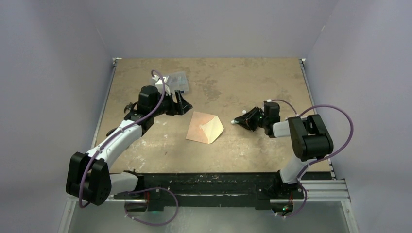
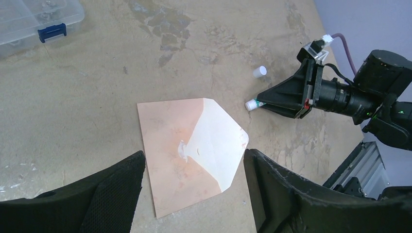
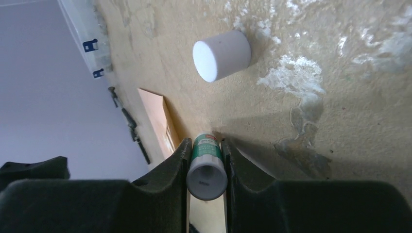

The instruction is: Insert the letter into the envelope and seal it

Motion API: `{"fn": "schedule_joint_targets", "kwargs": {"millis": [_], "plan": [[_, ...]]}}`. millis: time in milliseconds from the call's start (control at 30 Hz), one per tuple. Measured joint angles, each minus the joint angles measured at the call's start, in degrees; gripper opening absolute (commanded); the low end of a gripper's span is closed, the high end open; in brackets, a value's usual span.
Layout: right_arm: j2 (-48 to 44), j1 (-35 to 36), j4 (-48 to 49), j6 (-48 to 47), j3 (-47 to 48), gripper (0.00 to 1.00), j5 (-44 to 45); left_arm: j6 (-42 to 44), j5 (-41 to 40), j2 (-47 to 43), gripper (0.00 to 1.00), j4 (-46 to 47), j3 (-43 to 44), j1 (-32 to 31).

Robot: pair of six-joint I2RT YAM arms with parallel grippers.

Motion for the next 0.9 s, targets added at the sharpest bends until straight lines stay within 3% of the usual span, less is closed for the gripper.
{"fn": "schedule_joint_targets", "kwargs": {"millis": [167, 267, 367, 600, 900], "plan": [[2.4, -0.5, 1.9, 2.2, 0.0, 0.44, -1.5, 0.0, -0.2, 0.0, 0.73, 0.0, 0.0, 0.0], [3.0, -0.6, 3.7, 3.8, -0.1, 0.52, -2.5, 0.0, -0.2, 0.0, 0.73, -0.1, 0.0, 0.0], [3.0, -0.6, 4.5, 4.3, -0.1, 0.51, -2.6, 0.0, -0.4, 0.0, 0.73, -0.1, 0.0, 0.0], [2.6, -0.6, 3.3, 4.7, -0.4, 0.37, -1.2, 0.0, -0.6, 0.0, 0.73, -0.1, 0.0, 0.0], [-0.5, -0.6, -1.4, 1.4, -0.2, 0.32, 2.3, 0.0, -0.6, 0.0, 0.72, -0.4, 0.0, 0.0]]}}
